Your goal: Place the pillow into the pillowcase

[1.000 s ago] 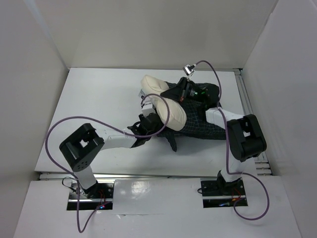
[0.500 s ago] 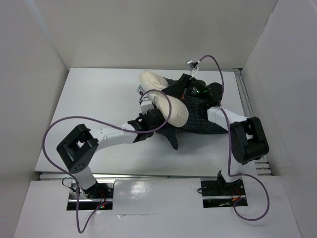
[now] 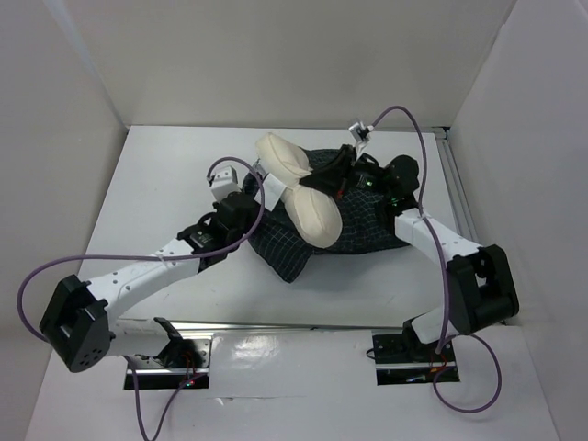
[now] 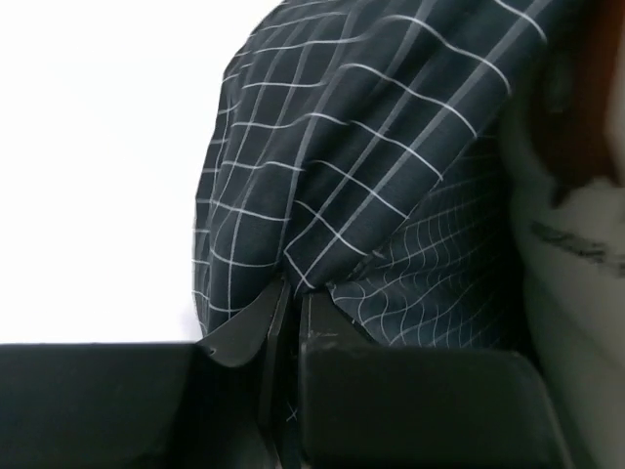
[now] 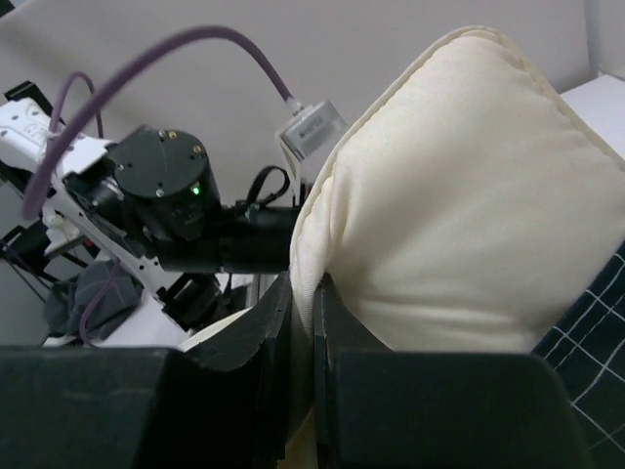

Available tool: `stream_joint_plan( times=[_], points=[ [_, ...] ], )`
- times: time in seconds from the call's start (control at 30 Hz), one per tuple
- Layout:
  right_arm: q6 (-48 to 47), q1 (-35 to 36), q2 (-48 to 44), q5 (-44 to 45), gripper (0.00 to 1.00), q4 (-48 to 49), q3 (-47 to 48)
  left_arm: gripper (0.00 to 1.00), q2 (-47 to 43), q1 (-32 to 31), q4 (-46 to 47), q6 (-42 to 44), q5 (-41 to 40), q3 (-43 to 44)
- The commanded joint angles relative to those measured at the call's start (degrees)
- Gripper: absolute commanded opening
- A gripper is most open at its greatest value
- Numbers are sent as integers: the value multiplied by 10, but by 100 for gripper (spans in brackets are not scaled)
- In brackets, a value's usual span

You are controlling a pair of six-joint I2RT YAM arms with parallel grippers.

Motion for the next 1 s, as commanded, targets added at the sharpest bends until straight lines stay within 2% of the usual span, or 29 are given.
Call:
stream_joint_plan(
  times=[0.0,0.03,0.1,0.17,0.23,0.27,0.33,0.37,0.43,0.47,0.5,0.57,0.63,0.77,0.83,0.97],
  points=[
    [-44,-2,23,-31,0,-13,-11,0,-18,14,-27,52,-25,13],
    [-49,-2,48,-77,0,-4,-11,0,-18,21,-27,65,-25,20],
    [-49,11,70,-112,0,10,-28,0,-9,29,-40,79,-41,49],
    [-34,11,86,-157,0,64,-46,0,16,56,-60,85,-48,85],
    [-17,11,92,-184,0,131,-82,0,43,109,-99,77,-28,108],
    [-32,11,92,-184,0,122,-90,0,51,127,-111,65,-19,126],
    [-95,11,85,-172,0,28,-90,0,57,156,-119,56,1,132],
    [-190,17,80,-140,0,-118,-76,0,57,172,-119,53,1,137],
    [-269,39,89,-96,0,-249,-34,0,48,178,-95,63,18,137],
    [-301,48,104,-27,0,-350,-18,0,41,178,-95,63,10,145],
    [-333,60,116,12,0,-383,9,0,41,178,-95,63,-2,156],
    [-326,73,169,78,0,-430,36,0,23,178,-101,69,-8,156],
    [-311,82,213,88,0,-439,80,0,-1,178,-87,74,-8,150],
    [-281,112,323,247,0,-554,178,0,-14,178,-98,79,-11,151],
    [-249,112,371,250,0,-552,202,0,-19,178,-105,79,-6,151],
    [-235,119,355,195,0,-497,197,0,-28,173,-110,80,10,130]
  ],
)
